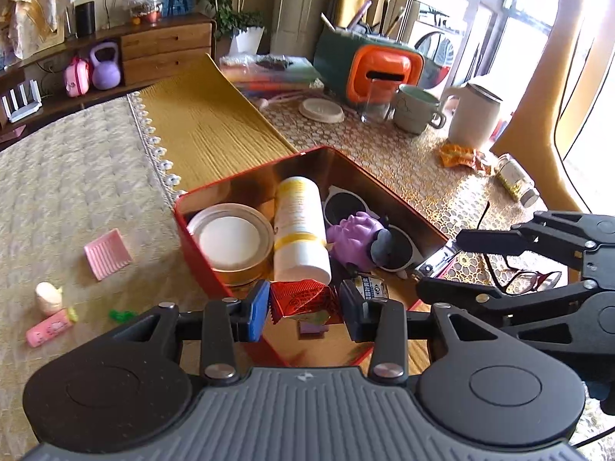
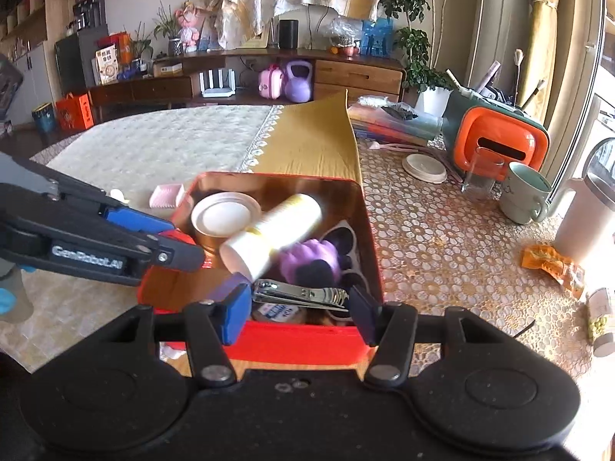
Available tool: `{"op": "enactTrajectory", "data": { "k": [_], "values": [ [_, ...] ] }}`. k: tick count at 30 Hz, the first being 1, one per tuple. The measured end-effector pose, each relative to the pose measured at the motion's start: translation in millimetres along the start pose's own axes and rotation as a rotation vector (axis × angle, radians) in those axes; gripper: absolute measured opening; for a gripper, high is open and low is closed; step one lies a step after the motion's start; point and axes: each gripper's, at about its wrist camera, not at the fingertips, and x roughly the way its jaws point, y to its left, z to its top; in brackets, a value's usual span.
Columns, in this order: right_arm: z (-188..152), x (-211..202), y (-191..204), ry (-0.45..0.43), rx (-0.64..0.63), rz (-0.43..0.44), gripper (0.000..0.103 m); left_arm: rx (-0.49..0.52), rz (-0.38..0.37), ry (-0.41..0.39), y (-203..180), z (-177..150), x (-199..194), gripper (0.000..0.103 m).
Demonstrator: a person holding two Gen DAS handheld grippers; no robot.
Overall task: Organize rigid objects
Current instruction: 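Carry the candy packet and nail clipper into the red tin box and open both tools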
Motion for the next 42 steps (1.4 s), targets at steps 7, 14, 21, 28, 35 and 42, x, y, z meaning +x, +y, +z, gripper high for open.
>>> {"op": "enactTrajectory", "data": {
  "k": [7,14,21,28,35,42],
  "values": [
    [1.3,14.0,-9.1,0.031,-0.042,0.004,0.056,0.014,0.016,0.045,-7.3,3.4,21.8,0.039],
    [10.0,23.2,-17.1,0.017,-0.047,-0.011,0.056,0.026,0.033,0.065,-10.1,2.1,32.9,0.039],
    [24.4,42.8,-11.3,0.019,-0.061,-0.004,0.056,0.035,0.043,0.077,-12.7,-0.6,40.1,0.039],
    [32.2,55.1,-8.7,0.017,-0.066,0.003,0.056,0.058,0.034,0.077,-17.0,-3.2,43.5,0.039],
    [29.7,63.5,-4.6,0.044,-0.071,0.009,0.056,0.074,0.026,0.084,-21.7,-5.6,46.2,0.039],
    [28.4,58.0,-6.7,0.037,-0.029,0.016,0.059,0.062,0.013,0.085,-20.7,-6.0,44.1,0.044]
  ]
}}
